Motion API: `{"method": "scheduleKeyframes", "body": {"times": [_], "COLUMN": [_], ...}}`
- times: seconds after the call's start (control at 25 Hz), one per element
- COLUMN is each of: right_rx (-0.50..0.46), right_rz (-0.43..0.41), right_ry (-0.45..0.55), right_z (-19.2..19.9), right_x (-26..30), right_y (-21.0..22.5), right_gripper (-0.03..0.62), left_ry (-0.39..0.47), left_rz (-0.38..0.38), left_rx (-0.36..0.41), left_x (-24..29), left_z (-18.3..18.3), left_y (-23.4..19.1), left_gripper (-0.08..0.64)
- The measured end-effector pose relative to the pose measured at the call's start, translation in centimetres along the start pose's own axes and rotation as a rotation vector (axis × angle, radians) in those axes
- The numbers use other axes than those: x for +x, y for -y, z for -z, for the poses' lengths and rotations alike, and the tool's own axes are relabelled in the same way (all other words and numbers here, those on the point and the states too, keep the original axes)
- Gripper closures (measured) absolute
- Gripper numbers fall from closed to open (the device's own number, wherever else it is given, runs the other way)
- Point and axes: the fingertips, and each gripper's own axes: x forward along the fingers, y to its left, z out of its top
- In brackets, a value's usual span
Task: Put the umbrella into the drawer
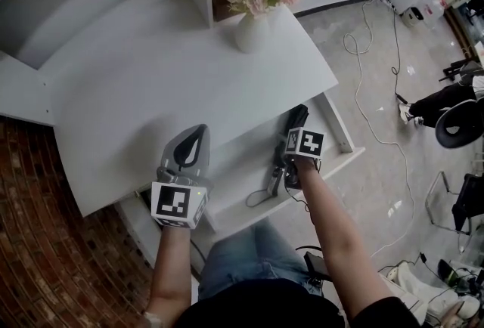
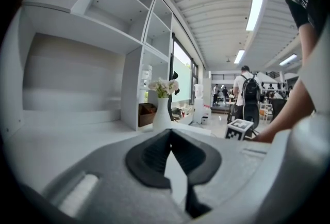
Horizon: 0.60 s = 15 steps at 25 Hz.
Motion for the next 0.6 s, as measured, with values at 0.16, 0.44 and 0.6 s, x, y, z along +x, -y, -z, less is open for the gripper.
{"method": "scheduleKeyframes", "body": {"times": [0.16,0.44,0.6], "right_rx": [0.007,-0.018,-0.056], "right_rz": [-0.028,-0.090,-0.154], "right_ry": [0.027,0.089,0.103], "right_z": [-0.6,-1.6,-1.4], "right_x": [-2.2,-6.5,-9.2], "right_y": [-0.6,-1.5,-2.6], "right_gripper": [0.296,0.408,0.460], "left_ry": [0.023,0.067,0.094], "left_rz": [-0.001,-0.023,-0.035], "left_rx": [0.010,0.034,0.053], "left_x": [-0.8,-2.2,-2.7], "left_z": [-1.2,-3.8,-5.2], "left_y": [0.8,2.2,3.4], "left_gripper": [0.561,0.561,0.561]}}
